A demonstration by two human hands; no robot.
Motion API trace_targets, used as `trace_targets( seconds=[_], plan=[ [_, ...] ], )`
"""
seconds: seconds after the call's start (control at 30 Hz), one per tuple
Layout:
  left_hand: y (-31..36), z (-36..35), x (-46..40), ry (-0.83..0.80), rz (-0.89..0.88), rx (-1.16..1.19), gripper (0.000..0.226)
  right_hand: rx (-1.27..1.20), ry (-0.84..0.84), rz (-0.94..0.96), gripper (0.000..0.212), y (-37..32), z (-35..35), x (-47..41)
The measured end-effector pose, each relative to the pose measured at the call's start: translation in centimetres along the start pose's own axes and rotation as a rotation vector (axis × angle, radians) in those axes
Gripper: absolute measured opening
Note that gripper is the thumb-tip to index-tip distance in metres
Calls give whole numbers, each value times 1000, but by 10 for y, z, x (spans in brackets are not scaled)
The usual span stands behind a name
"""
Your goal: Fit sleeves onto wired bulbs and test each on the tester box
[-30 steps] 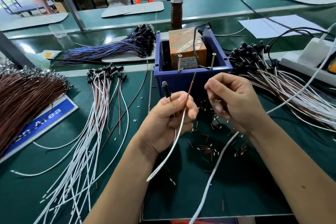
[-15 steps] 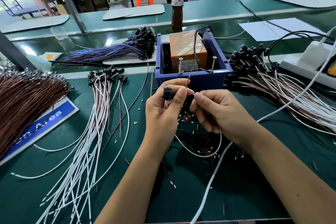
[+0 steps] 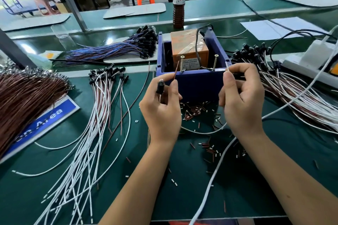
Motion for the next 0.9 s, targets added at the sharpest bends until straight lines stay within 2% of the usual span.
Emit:
trace_targets(
  seconds=[0.23, 0.9],
  plan=[
    [-3, -8, 2, 15, 17, -34, 15, 296, 172, 185, 13, -1, -2, -7],
    [-1, -6, 1, 24, 99, -7, 16, 311, 137, 208, 19, -3, -4, -1]
  ],
)
Point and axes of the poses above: each hand's wrist, its own x-axis away from the middle knuckle, its own z-axis out of the back of the hand, y = z × x, the point moved 3 cm from there along -x, towards the middle knuckle
